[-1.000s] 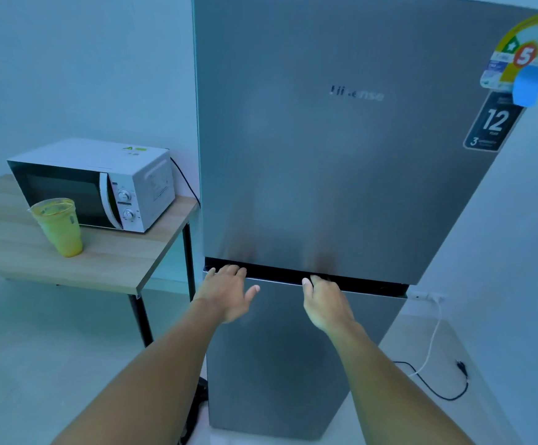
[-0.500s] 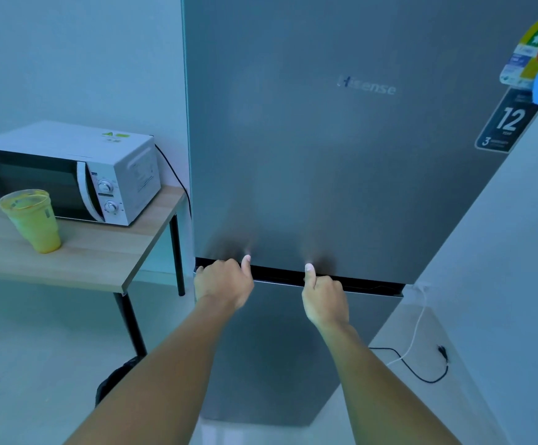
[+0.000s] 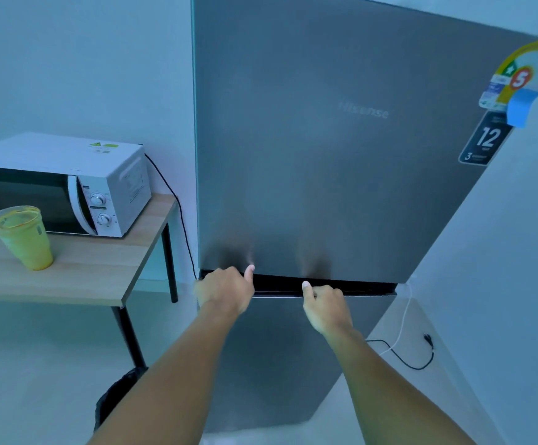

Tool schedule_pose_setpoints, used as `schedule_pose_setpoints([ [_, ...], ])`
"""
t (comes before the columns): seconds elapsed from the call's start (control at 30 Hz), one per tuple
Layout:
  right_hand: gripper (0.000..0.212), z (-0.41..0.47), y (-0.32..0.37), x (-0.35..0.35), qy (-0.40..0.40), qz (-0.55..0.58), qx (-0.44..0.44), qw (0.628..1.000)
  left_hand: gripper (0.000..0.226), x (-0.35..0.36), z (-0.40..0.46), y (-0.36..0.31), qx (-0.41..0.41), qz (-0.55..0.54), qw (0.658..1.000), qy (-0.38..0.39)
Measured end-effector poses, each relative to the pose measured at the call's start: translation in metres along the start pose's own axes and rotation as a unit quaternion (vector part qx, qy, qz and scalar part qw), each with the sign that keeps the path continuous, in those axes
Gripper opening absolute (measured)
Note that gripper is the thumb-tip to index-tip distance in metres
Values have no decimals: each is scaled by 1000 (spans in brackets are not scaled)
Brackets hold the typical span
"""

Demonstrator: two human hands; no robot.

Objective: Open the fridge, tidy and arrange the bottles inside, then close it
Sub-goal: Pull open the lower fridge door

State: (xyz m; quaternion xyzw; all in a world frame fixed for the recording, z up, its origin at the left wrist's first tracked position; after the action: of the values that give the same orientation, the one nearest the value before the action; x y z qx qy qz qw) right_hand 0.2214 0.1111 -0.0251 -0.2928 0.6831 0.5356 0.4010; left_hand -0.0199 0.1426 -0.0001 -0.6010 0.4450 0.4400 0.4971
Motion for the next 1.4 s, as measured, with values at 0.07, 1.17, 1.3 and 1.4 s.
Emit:
schedule_pose_setpoints([
  [0.07, 51, -8, 5, -2, -1, -1, 1, 1000, 52, -13, 0, -1, 26, 8, 1000, -2],
  [1.17, 91, -150, -36, 30, -14, 66, 193, 979, 90, 53, -93, -135, 526, 108, 825, 176],
  [1.3, 83, -159, -53, 18, -16, 61, 205, 977, 92, 70, -108, -164, 570, 157, 790, 163],
  [1.4, 78, -164, -70, 7, -19, 59, 221, 973, 89, 80, -123, -185, 584, 190, 774, 155],
])
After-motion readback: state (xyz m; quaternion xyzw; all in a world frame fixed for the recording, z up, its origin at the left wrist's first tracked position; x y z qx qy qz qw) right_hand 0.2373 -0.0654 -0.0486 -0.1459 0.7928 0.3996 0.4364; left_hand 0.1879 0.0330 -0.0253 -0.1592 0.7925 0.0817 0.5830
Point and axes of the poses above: each hand's wrist, its own z-axis towards the middle knuckle, its own x-axis out of the palm, y = z × x, the point moved 10 cm from there along z, towards the middle knuckle, and after that the axes turned 8 degrees about y, right-handed, at the moved point
